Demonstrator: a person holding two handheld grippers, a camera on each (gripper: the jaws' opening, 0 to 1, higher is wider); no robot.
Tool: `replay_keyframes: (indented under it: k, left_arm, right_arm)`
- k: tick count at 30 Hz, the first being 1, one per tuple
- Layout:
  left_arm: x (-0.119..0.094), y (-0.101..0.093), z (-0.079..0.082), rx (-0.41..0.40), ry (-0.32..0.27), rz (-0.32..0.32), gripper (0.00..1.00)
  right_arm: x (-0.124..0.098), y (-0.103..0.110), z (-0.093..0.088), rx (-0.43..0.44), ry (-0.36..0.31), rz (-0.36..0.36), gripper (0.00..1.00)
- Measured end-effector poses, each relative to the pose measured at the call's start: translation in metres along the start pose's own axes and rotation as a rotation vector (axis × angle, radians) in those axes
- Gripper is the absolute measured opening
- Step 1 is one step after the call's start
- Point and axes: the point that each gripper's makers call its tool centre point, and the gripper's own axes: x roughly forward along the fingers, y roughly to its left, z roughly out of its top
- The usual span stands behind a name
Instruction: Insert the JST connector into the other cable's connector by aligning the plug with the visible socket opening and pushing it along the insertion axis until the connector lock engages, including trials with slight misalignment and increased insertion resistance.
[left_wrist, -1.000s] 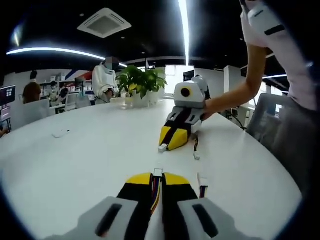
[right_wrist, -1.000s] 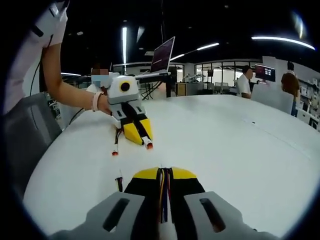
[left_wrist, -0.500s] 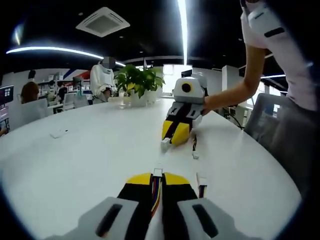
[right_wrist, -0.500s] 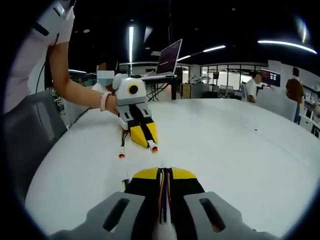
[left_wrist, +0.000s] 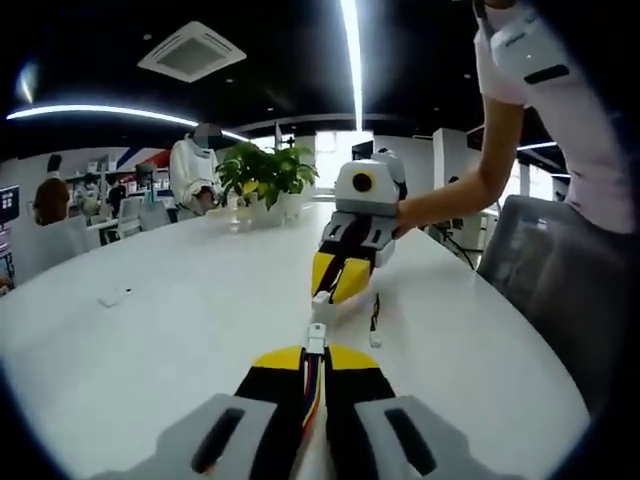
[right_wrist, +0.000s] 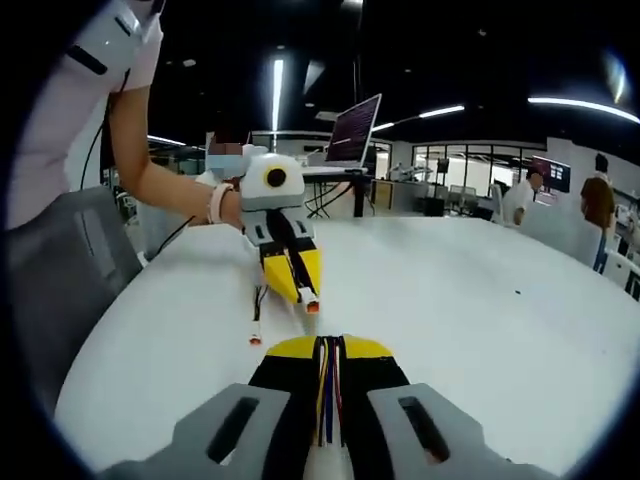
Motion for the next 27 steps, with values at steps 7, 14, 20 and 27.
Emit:
replay_keyframes:
  k: [7, 14, 20, 27]
  left_arm:
    - [-0.003, -0.001, 0.009, -0.038, 0.006, 0.015, 0.01]
    - [-0.002, -0.007, 0.018, 0.012, 0.016, -0.006, 0.01]
    - [-0.002, -0.010, 0.017, 0.011, 0.029, -0.024, 0.01]
    - [-0.004, -0.004, 0.017, -0.011, 0.038, -0.011, 0.01]
  right_arm:
    - [-0.005, 0.006, 0.011, -0.028, -0.005, 0.013, 0.03]
    - [-0.006, 0.010, 0.020, -0.050, -0.008, 0.028, 0.03]
    - [0.000, 0.016, 0.026, -0.065, -0.018, 0.053, 0.03]
    - [0.006, 0.016, 0.024, -0.073, -0.012, 0.072, 0.03]
